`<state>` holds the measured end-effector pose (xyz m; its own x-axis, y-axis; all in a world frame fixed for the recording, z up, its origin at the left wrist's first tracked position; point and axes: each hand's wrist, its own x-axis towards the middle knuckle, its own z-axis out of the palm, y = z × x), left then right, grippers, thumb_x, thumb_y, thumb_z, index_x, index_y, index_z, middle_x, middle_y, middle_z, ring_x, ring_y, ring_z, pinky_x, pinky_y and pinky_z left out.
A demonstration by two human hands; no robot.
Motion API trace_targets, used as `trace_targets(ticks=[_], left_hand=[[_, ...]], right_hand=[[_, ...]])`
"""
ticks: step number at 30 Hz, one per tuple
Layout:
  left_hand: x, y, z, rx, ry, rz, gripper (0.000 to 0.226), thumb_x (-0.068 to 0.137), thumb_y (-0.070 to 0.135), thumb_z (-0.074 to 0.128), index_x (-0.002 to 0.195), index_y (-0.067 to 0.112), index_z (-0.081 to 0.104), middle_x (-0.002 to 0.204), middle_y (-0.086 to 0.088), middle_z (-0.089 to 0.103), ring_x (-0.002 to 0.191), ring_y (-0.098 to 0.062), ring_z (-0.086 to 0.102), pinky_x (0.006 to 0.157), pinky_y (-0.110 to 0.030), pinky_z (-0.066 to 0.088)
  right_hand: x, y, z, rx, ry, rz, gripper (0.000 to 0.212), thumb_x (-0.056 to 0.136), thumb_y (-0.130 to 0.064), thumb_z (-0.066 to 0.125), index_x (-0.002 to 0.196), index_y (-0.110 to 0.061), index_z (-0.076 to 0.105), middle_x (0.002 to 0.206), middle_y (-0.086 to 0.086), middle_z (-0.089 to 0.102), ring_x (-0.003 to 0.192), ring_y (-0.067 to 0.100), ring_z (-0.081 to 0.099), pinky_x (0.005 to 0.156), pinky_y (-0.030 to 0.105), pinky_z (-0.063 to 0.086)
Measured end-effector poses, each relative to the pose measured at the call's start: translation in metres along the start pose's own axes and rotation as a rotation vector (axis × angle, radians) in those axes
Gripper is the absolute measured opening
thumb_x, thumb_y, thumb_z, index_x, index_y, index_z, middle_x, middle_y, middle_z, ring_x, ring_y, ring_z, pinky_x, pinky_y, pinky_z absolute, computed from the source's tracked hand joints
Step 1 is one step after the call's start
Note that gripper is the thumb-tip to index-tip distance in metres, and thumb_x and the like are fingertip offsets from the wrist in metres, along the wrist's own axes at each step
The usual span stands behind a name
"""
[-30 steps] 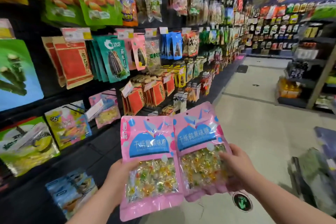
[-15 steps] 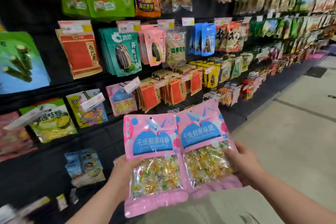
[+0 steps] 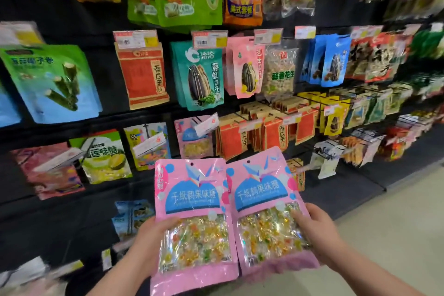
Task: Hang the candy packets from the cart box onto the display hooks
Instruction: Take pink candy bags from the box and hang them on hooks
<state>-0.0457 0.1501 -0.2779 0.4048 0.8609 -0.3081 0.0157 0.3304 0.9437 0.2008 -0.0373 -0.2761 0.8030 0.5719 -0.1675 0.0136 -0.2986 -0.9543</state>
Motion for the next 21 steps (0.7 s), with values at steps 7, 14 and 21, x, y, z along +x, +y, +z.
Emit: trace_targets(ticks=[7, 14, 21], left_hand=[[0.056, 0.007, 0.005, 0.013, 0.019, 0.013, 0.018, 0.086, 0.003, 0.063, 0.103, 0.01, 0.066, 0.103, -0.009, 0.07, 0.095, -0.02, 0.06, 0.082, -0.035, 0.042], [0.077, 0.004, -0.006, 0.002, 0.081, 0.006, 0.02, 0.086, 0.004, 0.063, 0.105, 0.011, 0.067, 0.101, -0.005, 0.071, 0.1, -0.021, 0.061, 0.08, -0.035, 0.043], [0.093, 0.002, -0.008, -0.002, 0.202, -0.045, 0.022, 0.086, 0.003, 0.064, 0.107, 0.008, 0.068, 0.101, -0.011, 0.075, 0.103, -0.034, 0.066, 0.101, -0.056, 0.045]], right_hand=[[0.069, -0.016, 0.029, -0.034, -0.058, -0.042, 0.008, 0.093, -0.012, 0.056, 0.088, -0.017, 0.06, 0.09, 0.011, 0.068, 0.083, 0.029, 0.066, 0.075, 0.041, 0.055], [0.122, -0.016, 0.071, -0.033, -0.156, 0.034, 0.01, 0.094, -0.017, 0.056, 0.1, -0.013, 0.062, 0.094, 0.009, 0.068, 0.081, 0.023, 0.066, 0.068, 0.038, 0.055], [0.159, -0.025, 0.098, -0.048, -0.248, -0.023, 0.007, 0.093, -0.022, 0.058, 0.094, -0.017, 0.062, 0.09, 0.005, 0.069, 0.083, 0.022, 0.066, 0.077, 0.039, 0.054]])
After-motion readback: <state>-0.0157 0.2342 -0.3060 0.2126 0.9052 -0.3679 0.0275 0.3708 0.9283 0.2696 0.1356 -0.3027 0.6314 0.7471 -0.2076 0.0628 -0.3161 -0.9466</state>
